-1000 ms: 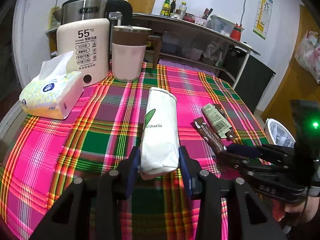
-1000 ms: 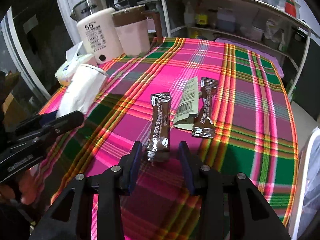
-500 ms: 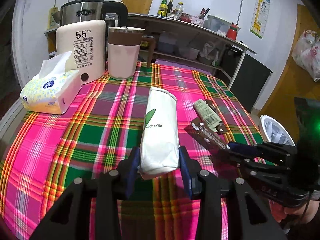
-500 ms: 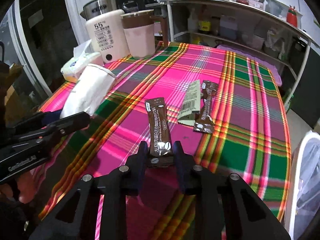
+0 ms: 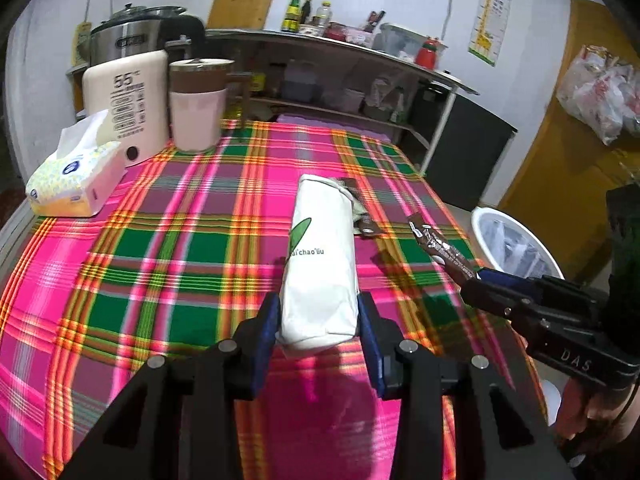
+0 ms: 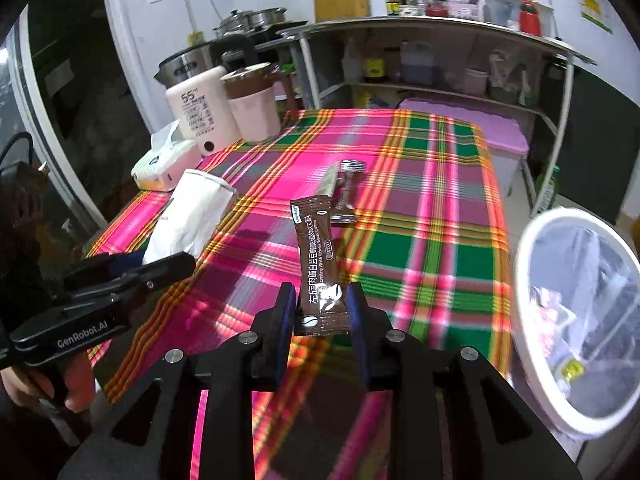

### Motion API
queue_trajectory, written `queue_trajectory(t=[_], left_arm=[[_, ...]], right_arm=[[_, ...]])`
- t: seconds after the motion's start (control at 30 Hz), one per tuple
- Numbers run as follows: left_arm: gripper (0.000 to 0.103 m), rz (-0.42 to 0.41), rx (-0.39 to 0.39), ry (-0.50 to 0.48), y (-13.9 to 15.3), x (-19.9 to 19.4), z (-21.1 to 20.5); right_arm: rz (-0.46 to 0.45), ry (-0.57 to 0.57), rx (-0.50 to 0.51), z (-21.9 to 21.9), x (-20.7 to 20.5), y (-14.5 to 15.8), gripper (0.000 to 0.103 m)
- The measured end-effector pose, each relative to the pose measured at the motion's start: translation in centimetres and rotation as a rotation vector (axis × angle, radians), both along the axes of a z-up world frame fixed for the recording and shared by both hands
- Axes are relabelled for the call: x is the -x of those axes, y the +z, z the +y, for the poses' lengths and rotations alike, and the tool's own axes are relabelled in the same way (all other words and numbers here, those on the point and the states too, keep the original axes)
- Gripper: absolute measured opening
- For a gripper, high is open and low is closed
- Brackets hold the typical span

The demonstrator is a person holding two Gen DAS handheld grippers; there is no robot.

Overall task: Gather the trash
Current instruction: 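Carry the white packet and brown snack stick over the trash bin with both grippers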

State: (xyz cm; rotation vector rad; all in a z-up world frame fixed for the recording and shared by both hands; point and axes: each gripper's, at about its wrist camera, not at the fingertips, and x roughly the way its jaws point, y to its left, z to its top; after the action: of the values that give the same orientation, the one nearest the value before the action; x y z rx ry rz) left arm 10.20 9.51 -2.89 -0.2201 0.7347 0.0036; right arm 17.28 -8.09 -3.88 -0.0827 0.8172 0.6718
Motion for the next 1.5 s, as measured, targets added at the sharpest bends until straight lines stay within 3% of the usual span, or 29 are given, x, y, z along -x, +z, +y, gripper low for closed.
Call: queue_trajectory(t=[0.73,1.5], left_arm=[[0.041,-0.01,-0.006,-0.172,1.7,-0.5,-8.6],[0.041,-0.012,-0.017,-0.333,2.0,-4.2,-16.4]], right_arm=[[-0.037,-0.184,-0.069,-10.4,2.4,2.2,0.027],[-0.023,-0.364,-0.084,-18.5,1.5,1.4,0.027]])
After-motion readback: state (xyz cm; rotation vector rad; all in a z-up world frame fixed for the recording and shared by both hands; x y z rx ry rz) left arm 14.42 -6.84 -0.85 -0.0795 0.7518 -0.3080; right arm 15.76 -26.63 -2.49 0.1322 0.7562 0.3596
